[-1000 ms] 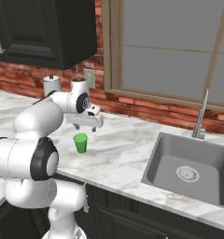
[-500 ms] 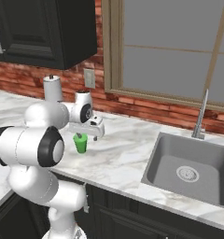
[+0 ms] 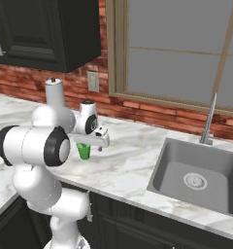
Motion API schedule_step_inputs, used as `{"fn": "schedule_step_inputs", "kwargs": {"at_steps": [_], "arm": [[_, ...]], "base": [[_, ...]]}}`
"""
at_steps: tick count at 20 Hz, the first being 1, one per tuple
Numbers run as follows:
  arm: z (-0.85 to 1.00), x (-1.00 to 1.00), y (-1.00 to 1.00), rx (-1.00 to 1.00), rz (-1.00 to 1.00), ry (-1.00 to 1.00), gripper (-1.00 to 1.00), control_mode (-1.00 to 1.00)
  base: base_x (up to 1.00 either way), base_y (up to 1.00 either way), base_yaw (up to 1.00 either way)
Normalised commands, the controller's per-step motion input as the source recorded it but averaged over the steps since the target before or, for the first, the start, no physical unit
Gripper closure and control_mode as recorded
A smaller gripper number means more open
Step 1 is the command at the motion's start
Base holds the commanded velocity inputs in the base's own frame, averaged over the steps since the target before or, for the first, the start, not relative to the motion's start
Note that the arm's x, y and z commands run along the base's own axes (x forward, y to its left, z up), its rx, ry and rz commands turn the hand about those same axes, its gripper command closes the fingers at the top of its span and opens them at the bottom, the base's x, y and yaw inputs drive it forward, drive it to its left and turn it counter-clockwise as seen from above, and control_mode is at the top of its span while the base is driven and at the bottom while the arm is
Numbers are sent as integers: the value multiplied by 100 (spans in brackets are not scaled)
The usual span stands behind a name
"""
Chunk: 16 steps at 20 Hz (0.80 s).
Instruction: Place the pitcher and cup on the dining counter for serving.
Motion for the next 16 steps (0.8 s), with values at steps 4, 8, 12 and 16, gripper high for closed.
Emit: {"fn": "schedule_step_inputs", "kwargs": {"at_steps": [4,8,12,16], "arm": [[0,15,0,1,0,0,-100,-100],[-1,1,0,3,0,0,-100,-100],[-29,0,0,10,0,0,100,-100],[-39,0,0,12,0,0,100,-100]], "base": [[0,0,0],[0,0,0],[0,0,0],[0,0,0]]}}
